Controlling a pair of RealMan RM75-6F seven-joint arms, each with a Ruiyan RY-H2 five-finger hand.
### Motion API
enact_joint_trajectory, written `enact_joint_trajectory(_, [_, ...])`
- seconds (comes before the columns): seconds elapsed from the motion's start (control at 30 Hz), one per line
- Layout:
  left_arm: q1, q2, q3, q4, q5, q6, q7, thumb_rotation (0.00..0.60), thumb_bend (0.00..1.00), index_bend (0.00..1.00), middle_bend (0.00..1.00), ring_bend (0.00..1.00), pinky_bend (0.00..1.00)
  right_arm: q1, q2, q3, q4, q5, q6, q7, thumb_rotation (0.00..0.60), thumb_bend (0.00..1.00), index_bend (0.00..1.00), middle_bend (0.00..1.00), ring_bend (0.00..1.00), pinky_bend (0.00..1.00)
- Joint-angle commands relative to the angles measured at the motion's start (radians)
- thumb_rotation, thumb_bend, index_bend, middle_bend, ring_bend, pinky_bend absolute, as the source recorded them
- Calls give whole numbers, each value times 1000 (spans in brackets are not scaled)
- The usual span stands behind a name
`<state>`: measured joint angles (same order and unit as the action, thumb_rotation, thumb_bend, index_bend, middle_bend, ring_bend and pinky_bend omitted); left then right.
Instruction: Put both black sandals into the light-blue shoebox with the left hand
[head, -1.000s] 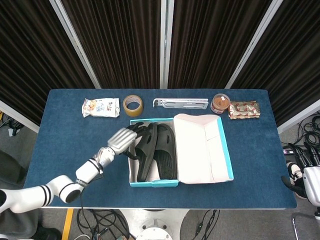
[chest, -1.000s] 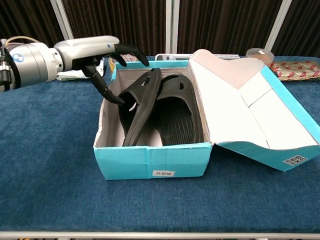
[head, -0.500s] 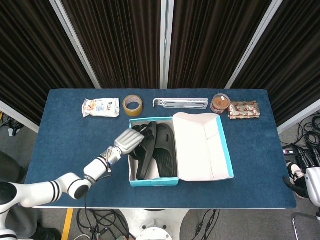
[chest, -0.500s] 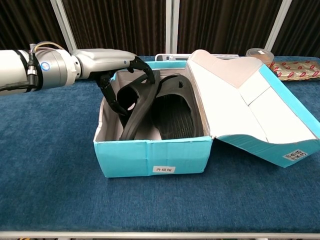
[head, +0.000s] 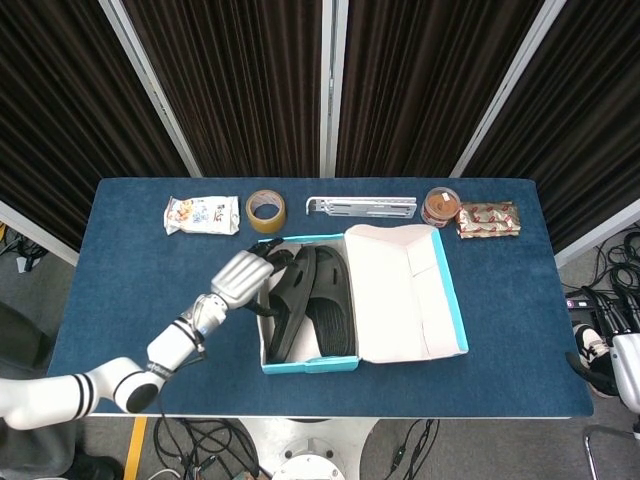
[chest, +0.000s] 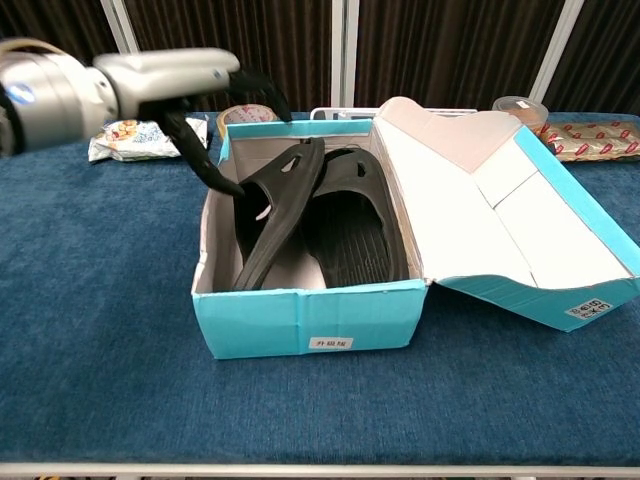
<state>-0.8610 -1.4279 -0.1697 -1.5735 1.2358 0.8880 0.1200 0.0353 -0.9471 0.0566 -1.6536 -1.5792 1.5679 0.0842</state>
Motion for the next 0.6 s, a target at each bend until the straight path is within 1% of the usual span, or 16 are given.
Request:
enact_joint_trajectory(0.03, [53, 67, -8, -36, 31, 74, -47, 573, 12, 247, 168, 0, 146, -1, 0, 0, 1, 1, 1, 2, 600, 85, 76, 164, 30, 87])
enact_joint_trajectory(0.13, [111, 115, -2, -37, 32, 146, -66, 597, 13, 247, 168, 0, 146, -1, -2, 0, 5, 9, -4, 11, 600, 84, 76, 164, 30, 87])
enact_joint_trajectory(0.27, [198, 164, 26, -1, 26, 240, -51, 600, 13, 248, 169, 0, 145, 2, 0, -5, 8, 31, -35, 19, 600, 85, 76, 160, 29, 87])
enact_joint_trajectory(0.33, [254, 173, 45, 38, 33, 319, -22, 600, 12, 248, 168, 0, 145, 4, 2, -12, 5, 38, -54, 17, 600, 85, 76, 150, 21, 87])
enact_joint_trajectory(0.43, [345, 181, 66, 69, 22, 427, -6, 600, 13, 249, 168, 0, 144, 2, -9, -13, 12, 40, -54, 23, 600, 86, 76, 135, 8, 87])
enact_joint_trajectory(0.6, [475, 202, 109, 67, 15, 552, 3, 600, 15, 250, 168, 0, 143, -3, -48, -12, 44, 22, -30, 46, 600, 97, 76, 128, 1, 87])
